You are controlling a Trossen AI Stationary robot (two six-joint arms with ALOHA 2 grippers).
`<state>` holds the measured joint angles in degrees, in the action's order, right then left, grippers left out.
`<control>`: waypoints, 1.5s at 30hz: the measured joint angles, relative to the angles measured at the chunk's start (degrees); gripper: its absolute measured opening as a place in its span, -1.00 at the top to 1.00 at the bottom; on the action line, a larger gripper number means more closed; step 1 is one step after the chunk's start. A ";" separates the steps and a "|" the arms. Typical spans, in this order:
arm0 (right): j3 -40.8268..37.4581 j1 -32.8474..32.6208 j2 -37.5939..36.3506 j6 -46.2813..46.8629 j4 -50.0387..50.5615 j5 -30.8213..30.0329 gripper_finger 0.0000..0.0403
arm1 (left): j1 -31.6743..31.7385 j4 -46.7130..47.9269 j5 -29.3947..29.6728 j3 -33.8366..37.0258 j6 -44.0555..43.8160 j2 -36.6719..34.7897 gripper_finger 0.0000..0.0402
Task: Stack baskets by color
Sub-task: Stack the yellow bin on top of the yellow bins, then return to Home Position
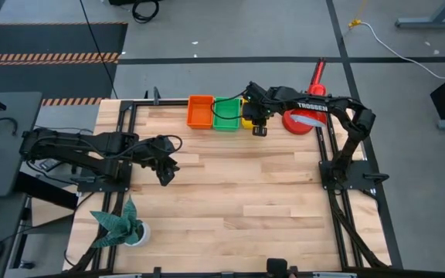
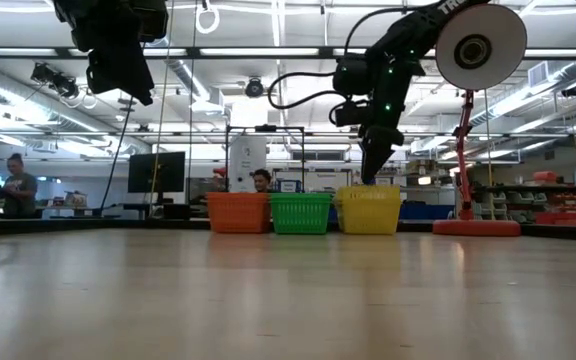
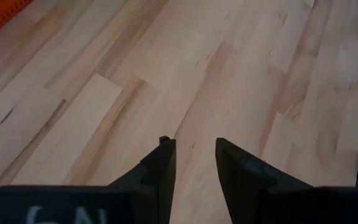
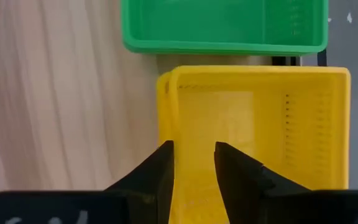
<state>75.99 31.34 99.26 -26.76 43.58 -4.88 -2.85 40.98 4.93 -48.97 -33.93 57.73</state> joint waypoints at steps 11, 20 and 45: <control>2.39 -1.94 -2.37 6.56 1.40 4.67 0.14 | 0.00 -0.06 0.00 0.00 -0.04 0.01 0.41; 5.51 -15.28 -7.50 21.40 -7.94 10.55 0.50 | 3.01 -5.06 0.00 0.00 -0.39 0.01 0.41; -41.29 -42.56 -68.18 50.81 -24.69 5.70 0.99 | 5.05 -18.01 0.39 -0.02 1.60 0.01 0.41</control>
<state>34.70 -11.22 31.09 24.04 18.89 0.83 2.20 22.97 5.32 -48.99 -32.34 57.74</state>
